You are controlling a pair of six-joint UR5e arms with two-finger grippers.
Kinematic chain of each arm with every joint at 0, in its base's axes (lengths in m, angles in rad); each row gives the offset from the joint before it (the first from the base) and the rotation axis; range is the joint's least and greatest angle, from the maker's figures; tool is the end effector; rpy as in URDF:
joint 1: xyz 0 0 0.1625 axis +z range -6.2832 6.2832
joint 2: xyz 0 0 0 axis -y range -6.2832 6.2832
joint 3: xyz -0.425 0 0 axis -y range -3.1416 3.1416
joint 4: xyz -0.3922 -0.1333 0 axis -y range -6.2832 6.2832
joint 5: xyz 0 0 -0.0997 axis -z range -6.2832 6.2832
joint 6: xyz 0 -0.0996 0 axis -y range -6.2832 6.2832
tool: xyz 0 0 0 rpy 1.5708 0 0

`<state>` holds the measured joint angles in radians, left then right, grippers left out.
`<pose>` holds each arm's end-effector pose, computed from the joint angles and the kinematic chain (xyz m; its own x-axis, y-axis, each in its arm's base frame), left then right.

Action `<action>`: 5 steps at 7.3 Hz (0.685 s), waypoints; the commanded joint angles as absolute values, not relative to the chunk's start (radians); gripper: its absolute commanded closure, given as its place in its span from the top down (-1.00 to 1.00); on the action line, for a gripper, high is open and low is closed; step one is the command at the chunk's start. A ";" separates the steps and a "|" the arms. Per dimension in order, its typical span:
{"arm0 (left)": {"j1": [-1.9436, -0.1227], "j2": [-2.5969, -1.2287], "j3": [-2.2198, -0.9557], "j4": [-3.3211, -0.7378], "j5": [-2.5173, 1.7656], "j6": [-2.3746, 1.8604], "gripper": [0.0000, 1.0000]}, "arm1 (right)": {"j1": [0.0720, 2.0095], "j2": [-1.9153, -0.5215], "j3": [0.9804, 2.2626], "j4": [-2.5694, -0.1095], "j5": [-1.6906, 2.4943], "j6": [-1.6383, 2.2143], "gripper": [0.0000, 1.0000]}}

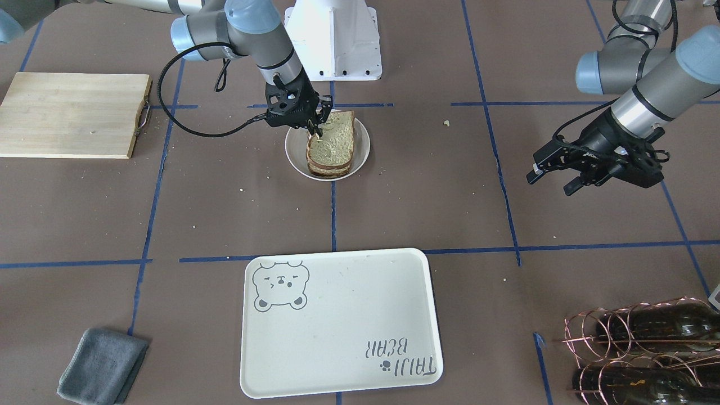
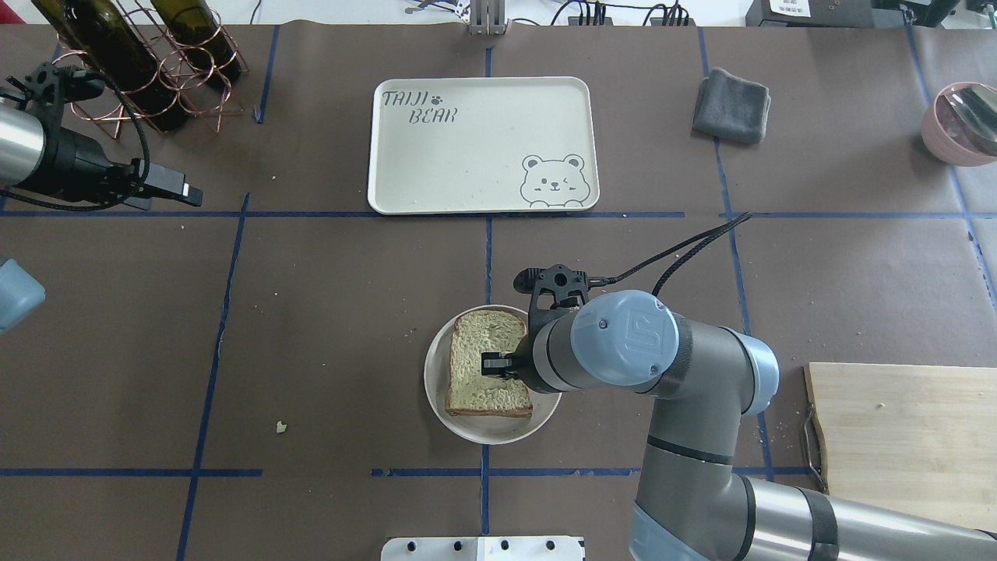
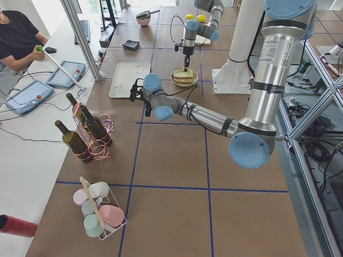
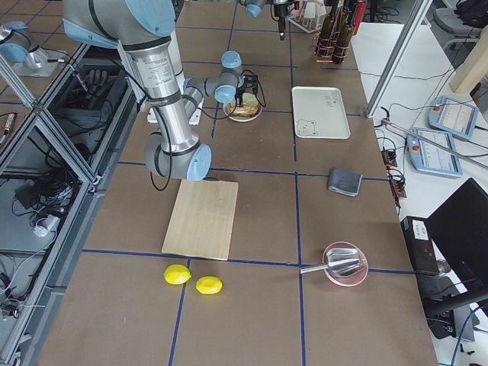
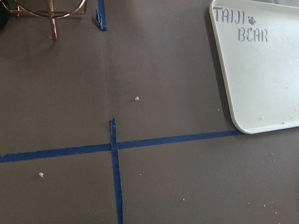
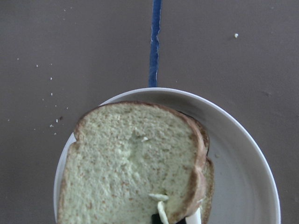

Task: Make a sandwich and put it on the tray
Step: 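Lower the bread slice onto the egg and open the right gripper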

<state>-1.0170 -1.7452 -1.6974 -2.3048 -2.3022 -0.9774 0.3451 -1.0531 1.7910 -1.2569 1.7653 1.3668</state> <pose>0.2393 -0.5139 0.4169 0.4077 0.1320 -0.9035 0.1242 0.9723 0.1981 -0.5588 -0.3221 0.2299 0.4923 -0.0342 0.8697 -0.0758 0.9937 0.0820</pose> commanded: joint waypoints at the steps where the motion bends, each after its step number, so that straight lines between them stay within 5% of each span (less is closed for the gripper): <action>1: -1.014 -1.769 -1.695 -2.301 -2.299 -0.980 1.00 | 0.360 -1.055 1.810 -1.262 1.770 1.368 1.00; 5: -0.887 -1.853 -1.709 -2.292 -2.209 -1.171 1.00 | 0.525 -1.069 1.903 -1.499 1.926 1.350 1.00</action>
<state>-0.9484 -1.8257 -1.6979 -2.2970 -2.2625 -1.1005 0.4508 -1.0609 1.8714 -1.4058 1.8531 1.3624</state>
